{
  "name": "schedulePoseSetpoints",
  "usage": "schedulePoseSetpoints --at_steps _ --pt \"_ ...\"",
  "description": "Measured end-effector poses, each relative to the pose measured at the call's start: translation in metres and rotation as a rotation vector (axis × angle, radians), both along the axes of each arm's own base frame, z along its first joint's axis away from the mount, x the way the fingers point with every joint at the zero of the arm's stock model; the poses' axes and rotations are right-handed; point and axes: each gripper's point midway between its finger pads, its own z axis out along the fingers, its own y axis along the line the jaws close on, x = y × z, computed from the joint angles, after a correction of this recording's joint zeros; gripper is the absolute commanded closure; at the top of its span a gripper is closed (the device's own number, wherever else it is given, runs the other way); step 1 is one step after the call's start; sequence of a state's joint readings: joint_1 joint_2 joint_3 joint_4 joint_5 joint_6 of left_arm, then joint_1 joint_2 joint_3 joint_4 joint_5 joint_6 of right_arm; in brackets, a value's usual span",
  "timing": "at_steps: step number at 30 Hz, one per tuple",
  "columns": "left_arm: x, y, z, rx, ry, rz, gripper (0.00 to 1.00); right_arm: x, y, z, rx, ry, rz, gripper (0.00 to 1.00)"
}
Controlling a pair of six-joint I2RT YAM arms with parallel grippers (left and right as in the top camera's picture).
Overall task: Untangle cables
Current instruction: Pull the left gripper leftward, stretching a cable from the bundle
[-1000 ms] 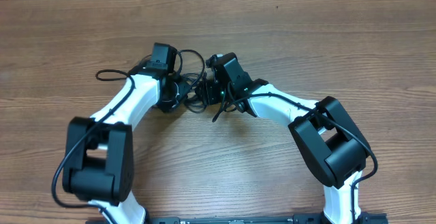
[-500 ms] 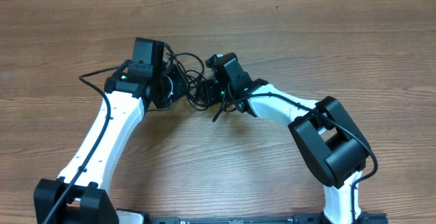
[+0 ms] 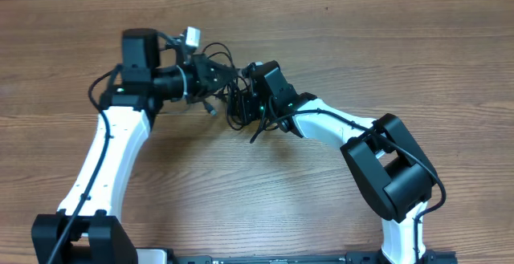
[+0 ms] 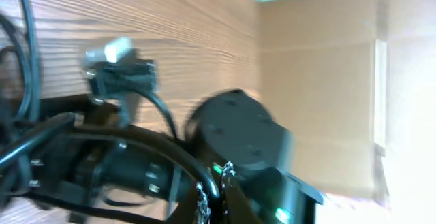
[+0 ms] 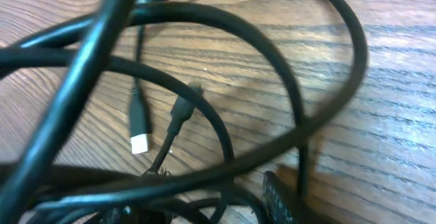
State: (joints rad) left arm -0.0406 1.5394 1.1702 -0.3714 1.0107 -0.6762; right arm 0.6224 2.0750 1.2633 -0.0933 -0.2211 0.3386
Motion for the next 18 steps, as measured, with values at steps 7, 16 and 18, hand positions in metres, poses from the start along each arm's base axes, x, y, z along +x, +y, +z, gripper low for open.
schedulePoseSetpoints --at_steps 7,16,18 --pt "-0.008 0.021 0.021 -0.145 -0.017 -0.062 0.96 0.001 0.006 0.007 0.026 -0.008 0.014 0.56" --pt "-0.008 0.060 0.034 -0.238 -0.035 -0.039 0.96 0.002 0.015 0.020 0.060 -0.027 0.037 0.56" --pt "-0.007 0.069 0.035 -0.252 -0.036 -0.027 0.96 0.000 0.017 0.021 0.066 -0.025 0.045 0.55"
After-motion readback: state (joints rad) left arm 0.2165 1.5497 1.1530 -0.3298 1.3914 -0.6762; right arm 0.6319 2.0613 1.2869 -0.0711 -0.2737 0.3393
